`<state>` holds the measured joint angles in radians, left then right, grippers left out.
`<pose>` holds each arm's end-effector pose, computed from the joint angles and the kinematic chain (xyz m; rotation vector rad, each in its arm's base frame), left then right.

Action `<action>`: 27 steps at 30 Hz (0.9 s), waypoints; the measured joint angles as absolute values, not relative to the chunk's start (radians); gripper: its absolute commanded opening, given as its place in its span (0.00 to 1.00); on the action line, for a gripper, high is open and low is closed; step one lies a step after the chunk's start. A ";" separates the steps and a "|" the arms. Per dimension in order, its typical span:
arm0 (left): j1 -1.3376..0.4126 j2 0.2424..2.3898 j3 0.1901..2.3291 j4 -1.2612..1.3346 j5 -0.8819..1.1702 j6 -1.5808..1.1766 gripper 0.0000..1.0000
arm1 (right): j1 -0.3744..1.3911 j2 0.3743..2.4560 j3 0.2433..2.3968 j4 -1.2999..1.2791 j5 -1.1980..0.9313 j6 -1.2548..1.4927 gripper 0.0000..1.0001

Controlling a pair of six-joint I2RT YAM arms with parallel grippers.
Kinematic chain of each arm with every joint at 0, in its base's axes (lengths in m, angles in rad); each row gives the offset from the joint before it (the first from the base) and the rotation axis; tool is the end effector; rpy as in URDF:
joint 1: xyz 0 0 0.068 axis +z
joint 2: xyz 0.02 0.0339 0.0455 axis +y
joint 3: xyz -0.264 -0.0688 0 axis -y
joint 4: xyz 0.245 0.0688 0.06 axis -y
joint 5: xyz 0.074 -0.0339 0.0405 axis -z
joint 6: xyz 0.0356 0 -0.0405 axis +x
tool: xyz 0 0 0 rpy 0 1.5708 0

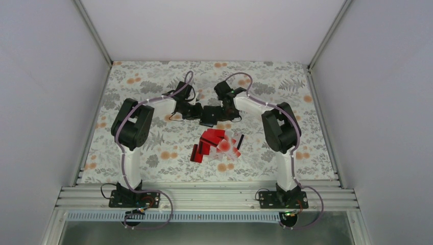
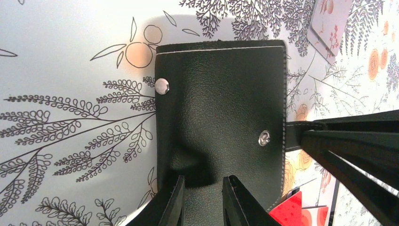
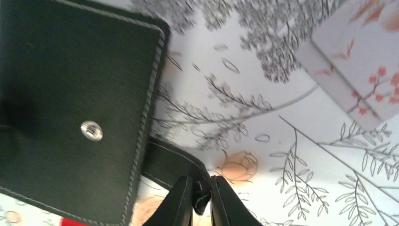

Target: Put the credit cards into the card holder

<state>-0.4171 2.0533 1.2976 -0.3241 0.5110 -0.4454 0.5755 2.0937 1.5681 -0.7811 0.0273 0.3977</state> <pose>0.3692 -0.1826 0.1304 0.1414 2.7588 -0.9428 0.3550 0.2291 0.1654 -0.2515 2.8810 0.1447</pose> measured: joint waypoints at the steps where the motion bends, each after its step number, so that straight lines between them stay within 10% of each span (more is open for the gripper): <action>1: -0.418 2.053 1.298 -0.324 0.509 -0.445 0.23 | 0.572 2.091 1.552 -0.774 0.018 0.398 0.18; 27: -0.413 1.908 1.333 -0.508 0.317 -0.373 0.43 | 0.473 1.836 1.517 -0.661 -0.450 0.424 0.43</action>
<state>-0.4126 1.9076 1.3334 -0.5079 0.3168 -0.3725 0.4728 1.8362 1.5173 -0.6605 -0.4500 0.4236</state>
